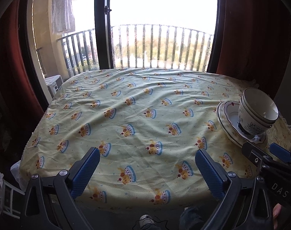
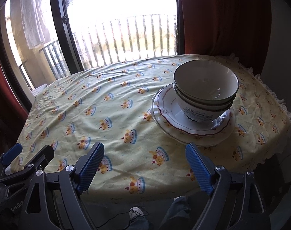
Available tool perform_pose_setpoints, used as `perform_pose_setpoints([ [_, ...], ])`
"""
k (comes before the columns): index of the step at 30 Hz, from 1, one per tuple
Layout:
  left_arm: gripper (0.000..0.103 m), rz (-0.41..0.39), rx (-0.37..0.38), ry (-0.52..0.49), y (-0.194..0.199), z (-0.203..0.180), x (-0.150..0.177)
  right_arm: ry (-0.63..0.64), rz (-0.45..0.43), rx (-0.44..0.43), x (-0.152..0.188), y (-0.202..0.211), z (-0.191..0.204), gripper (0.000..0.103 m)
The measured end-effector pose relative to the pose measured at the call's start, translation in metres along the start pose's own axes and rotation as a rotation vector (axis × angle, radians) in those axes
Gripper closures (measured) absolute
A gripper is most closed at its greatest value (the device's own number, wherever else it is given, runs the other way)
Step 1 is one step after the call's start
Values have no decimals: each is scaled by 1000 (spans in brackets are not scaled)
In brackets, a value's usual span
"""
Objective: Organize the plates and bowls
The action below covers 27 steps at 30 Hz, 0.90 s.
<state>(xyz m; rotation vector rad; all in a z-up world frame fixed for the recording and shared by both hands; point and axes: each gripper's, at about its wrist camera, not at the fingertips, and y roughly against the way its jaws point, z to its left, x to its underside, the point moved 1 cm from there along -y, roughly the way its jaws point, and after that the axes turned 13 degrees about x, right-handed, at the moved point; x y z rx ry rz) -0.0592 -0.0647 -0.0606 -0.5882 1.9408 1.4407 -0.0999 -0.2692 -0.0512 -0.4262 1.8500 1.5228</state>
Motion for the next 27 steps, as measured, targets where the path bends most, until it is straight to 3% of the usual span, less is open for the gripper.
perform_pose_setpoints([
  [27,0,-43,-23,2,9,0,-6,10,-27,-21,-8,5,2,11],
])
